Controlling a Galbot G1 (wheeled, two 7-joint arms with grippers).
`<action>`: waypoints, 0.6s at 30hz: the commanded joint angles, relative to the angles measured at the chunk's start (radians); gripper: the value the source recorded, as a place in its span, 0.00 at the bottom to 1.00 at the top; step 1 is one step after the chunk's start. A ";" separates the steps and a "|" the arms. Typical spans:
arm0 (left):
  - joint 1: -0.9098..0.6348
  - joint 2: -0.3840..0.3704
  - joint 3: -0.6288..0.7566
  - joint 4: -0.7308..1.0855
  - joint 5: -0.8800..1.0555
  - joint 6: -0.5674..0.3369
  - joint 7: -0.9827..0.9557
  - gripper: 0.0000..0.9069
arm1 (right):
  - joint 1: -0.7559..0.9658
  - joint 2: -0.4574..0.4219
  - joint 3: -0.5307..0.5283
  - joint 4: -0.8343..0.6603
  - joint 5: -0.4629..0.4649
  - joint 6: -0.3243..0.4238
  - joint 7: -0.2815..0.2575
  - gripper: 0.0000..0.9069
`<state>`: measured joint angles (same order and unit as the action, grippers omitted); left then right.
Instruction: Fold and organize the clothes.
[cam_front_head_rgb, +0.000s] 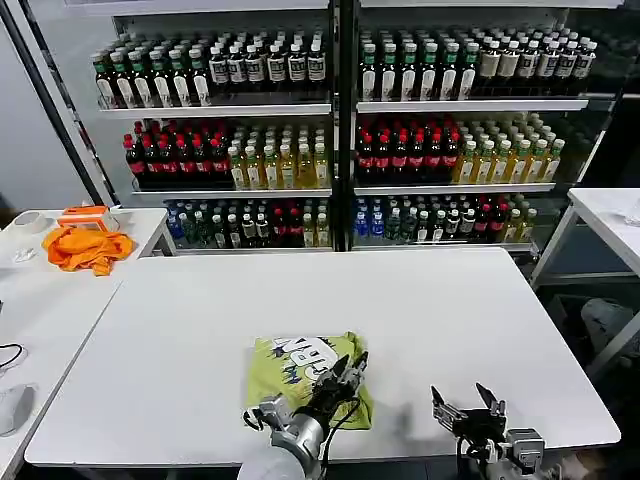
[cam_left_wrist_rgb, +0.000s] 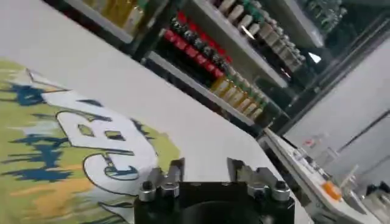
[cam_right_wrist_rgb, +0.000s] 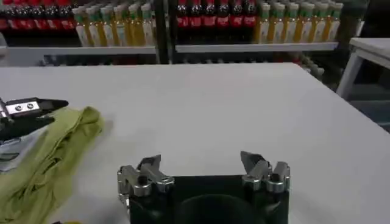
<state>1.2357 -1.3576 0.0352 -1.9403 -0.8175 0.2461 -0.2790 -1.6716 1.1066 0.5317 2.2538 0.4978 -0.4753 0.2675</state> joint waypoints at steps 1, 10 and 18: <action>0.057 0.060 -0.139 -0.115 0.125 0.020 0.005 1.00 | 0.000 -0.001 0.005 0.003 0.001 0.003 -0.001 1.00; 0.196 0.194 -0.370 -0.143 0.091 0.043 -0.016 1.00 | 0.011 0.015 -0.006 -0.007 0.000 0.010 -0.003 1.00; 0.174 0.199 -0.389 -0.040 -0.003 0.090 -0.059 1.00 | 0.009 0.015 0.002 -0.008 0.008 0.021 -0.009 1.00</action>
<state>1.3727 -1.2118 -0.2352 -2.0361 -0.7560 0.2971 -0.3108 -1.6635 1.1198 0.5293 2.2434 0.5047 -0.4580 0.2598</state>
